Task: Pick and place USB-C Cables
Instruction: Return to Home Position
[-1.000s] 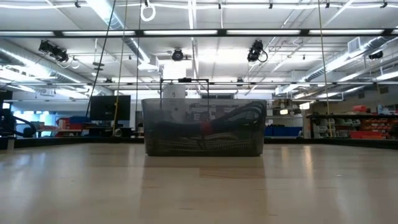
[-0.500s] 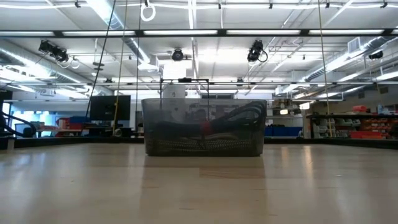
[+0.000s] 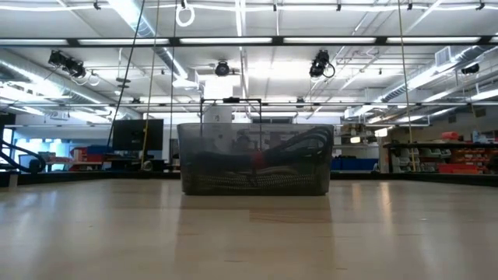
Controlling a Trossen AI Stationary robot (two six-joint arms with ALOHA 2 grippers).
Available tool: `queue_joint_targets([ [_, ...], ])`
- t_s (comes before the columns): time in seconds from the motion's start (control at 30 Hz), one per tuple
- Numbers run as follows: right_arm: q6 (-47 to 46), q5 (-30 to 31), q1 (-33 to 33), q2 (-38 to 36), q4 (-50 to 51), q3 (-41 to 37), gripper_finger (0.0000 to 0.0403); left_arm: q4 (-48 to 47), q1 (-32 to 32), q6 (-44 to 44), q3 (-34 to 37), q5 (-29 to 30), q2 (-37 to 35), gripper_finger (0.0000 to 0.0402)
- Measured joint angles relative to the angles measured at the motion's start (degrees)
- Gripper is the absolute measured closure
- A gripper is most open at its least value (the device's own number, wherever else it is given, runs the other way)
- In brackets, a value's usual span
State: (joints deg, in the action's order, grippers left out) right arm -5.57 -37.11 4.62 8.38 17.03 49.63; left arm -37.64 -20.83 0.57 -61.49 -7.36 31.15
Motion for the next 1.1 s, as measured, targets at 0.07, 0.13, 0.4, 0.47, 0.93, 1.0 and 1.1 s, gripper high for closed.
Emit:
queue_joint_targets([
  [0.07,1.33,0.00,0.01,0.00,2.99,0.00,0.0391,3.35,-0.01,1.18,5.71,-0.17,-3.25,0.0377],
  [0.13,1.45,0.31,0.00,0.02,4.48,-0.03,0.0391,8.67,0.00,2.73,11.17,-0.16,-5.75,0.0376],
  [0.4,1.25,1.34,-0.04,0.02,3.97,-3.79,0.0398,28.35,0.02,5.18,30.77,-4.94,-11.73,0.0377],
  [0.47,-1.17,1.34,-0.04,0.04,2.40,-5.87,0.0398,31.40,-0.01,6.43,34.02,-5.07,-12.21,0.0377],
  [0.93,-3.93,-0.01,-0.04,-1.01,-8.13,-14.33,0.0397,54.74,-0.01,7.79,51.10,-13.88,-13.09,0.0377],
  [1.0,-3.86,-0.01,-0.04,-1.74,-8.40,-13.66,0.0397,57.80,0.18,8.06,53.79,-13.89,-13.65,0.0377],
  [1.1,-3.93,-0.01,-0.04,-2.44,-8.38,-13.14,0.0397,60.80,1.77,9.86,56.42,-13.79,-14.98,0.0377],
])
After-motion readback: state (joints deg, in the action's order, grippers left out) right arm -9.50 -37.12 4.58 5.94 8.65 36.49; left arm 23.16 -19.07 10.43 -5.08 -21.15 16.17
